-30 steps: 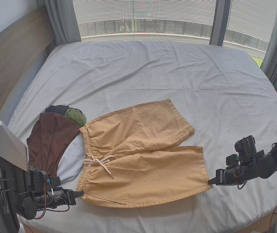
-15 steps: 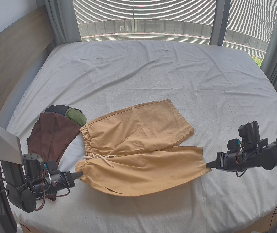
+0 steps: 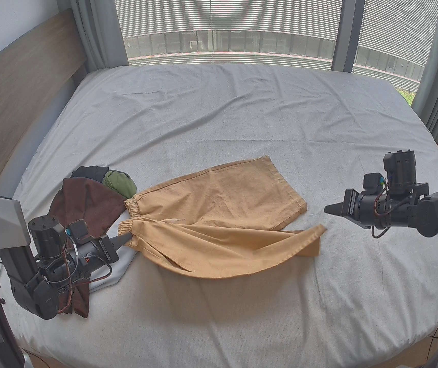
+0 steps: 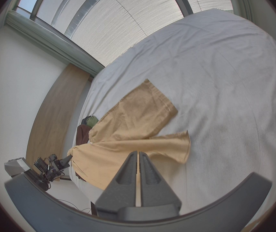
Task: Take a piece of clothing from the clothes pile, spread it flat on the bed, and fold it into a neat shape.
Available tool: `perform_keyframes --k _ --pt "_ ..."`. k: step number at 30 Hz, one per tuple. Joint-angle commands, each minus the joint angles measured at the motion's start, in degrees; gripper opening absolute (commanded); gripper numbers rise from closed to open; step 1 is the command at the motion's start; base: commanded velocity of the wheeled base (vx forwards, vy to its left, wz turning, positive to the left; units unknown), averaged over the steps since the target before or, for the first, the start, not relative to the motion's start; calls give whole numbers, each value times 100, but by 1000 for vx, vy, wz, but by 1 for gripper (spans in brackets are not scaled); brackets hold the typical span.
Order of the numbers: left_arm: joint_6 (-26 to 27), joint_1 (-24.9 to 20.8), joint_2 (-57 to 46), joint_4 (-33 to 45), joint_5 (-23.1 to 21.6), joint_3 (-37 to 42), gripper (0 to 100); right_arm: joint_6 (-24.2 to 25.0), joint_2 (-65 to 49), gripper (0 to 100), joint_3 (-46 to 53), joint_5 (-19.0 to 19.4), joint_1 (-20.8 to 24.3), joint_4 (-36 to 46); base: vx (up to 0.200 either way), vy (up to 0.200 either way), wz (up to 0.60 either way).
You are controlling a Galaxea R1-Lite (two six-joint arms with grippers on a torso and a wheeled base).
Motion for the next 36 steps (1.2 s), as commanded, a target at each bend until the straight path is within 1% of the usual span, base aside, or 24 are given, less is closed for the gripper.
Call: perform_keyframes --k 1,7,12,14,19,20,22,25,29,31,32,33,36 --pt "-135 26 3 -8 6 -172 0 18 36 0 -373 -1 -93 14 0 0 0" --pt "-408 -18 12 -8 15 -198 0 18 203 0 -645 -1 -129 75 0 0 0" --pt "-408 -97 64 -8 15 -172 0 10 361 0 -601 -18 -137 691 0 0 0" --pt "-373 -105 99 -17 15 -163 0 -26 537 0 -452 -27 -137 822 0 0 0" --pt "-355 -105 135 -17 15 -154 0 -228 941 0 75 -45 -23 787 0 0 0" --pt "-355 -105 143 -17 15 -154 0 -272 1047 100 172 -45 30 778 0 0 0" --pt "-355 -105 152 -17 15 -154 0 -307 1196 100 304 -71 144 761 0 0 0" --pt "-346 -105 179 -17 15 -163 0 -298 1354 100 383 -308 337 717 0 0 0" --pt "-346 -97 187 -17 6 -154 0 -298 1460 100 515 -396 583 664 0 0 0" --pt "-346 -97 187 -17 6 -154 0 -289 1468 100 594 -554 768 620 0 0 0" --pt "-346 -97 187 -17 6 -154 0 -289 1468 100 594 -554 768 620 0 0 0" --pt "-346 -88 187 -17 6 -154 0 -280 1548 100 594 -633 847 603 0 0 0" --pt "-346 -88 187 -17 6 -154 0 -245 1820 100 611 -625 900 418 0 0 0"
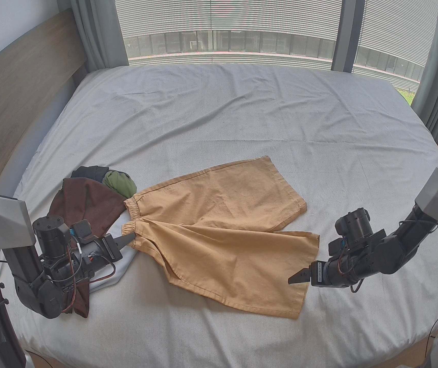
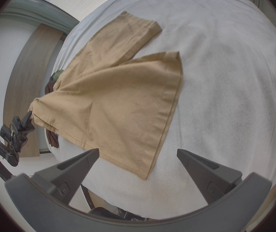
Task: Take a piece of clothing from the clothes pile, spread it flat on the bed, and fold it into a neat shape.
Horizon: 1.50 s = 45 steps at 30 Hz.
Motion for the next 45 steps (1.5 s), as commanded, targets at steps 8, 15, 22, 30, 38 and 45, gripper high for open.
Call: perform_keyframes --k 8,15,22,30,38,45 --pt "-2 6 14 -3 -1 0 0 154 742 100 336 -19 170 -642 0 0 0" --pt "-2 6 -12 -3 -1 8 0 260 769 100 450 -151 398 -783 0 0 0" --pt "-2 6 -30 -3 -1 17 0 418 901 100 652 -256 583 -1310 0 0 0" --pt "-2 6 -30 -3 -1 8 0 963 962 100 731 -239 847 -1943 0 0 0" --pt "6 6 -30 -3 -1 8 0 1183 962 100 749 -265 899 -1952 0 0 0" --pt "6 6 -12 -3 -10 -9 0 1227 953 0 793 -274 891 -1961 0 0 0"
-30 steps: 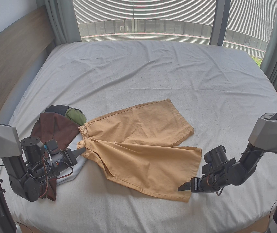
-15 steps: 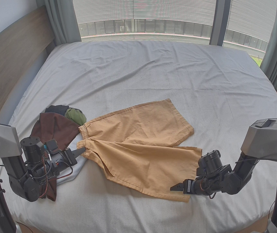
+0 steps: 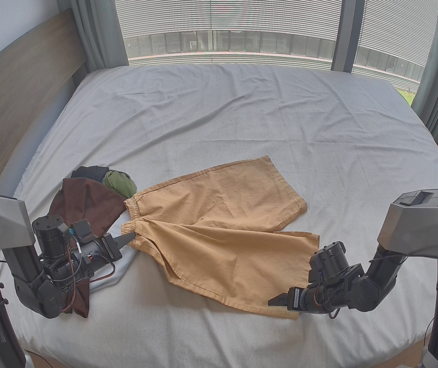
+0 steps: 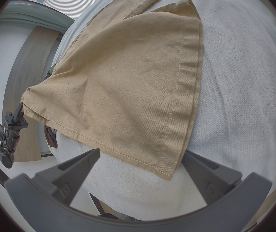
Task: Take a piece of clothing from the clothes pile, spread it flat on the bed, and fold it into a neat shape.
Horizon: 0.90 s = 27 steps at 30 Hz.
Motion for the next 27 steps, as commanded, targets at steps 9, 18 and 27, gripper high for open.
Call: perform_keyframes --k 9,18,27 --pt "-3 0 21 -3 -5 0 0 3 -13 0 72 -3 -12 -9 0 0 0" --pt "-21 -18 21 -3 -5 35 0 -6 -364 0 168 5 -91 8 0 0 0" --pt "-12 -18 39 -3 3 17 0 -41 -1340 0 -183 5 -328 96 0 0 0"
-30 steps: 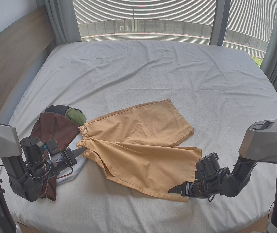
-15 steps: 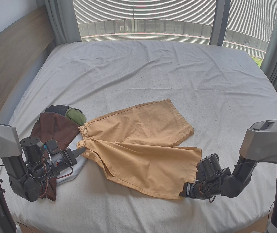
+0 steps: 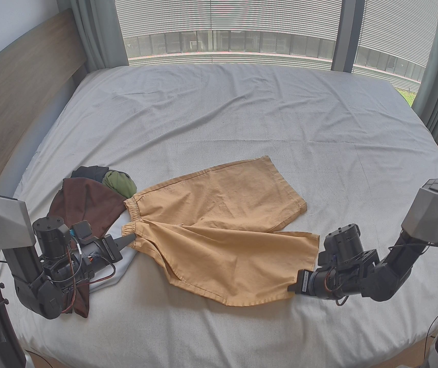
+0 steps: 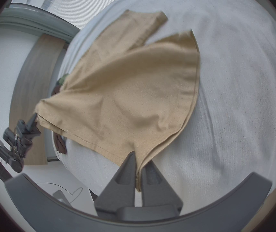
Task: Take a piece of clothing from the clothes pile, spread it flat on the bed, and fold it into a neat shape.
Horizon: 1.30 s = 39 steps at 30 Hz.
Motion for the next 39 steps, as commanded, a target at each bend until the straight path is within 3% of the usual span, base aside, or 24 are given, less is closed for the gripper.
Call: perform_keyframes --k 1,21,36,39 --pt "6 -3 22 -3 8 2 0 -2 -654 0 -330 8 -213 28 0 0 0" --pt "-56 15 -5 -3 17 -68 0 33 -962 0 -1991 193 -960 485 0 0 0" --pt "-223 41 -22 -3 254 -262 0 60 -619 0 -3143 377 -1074 872 0 0 0" --pt "-223 50 -5 -3 263 -315 0 68 -496 0 -3617 386 -1083 1276 0 0 0"
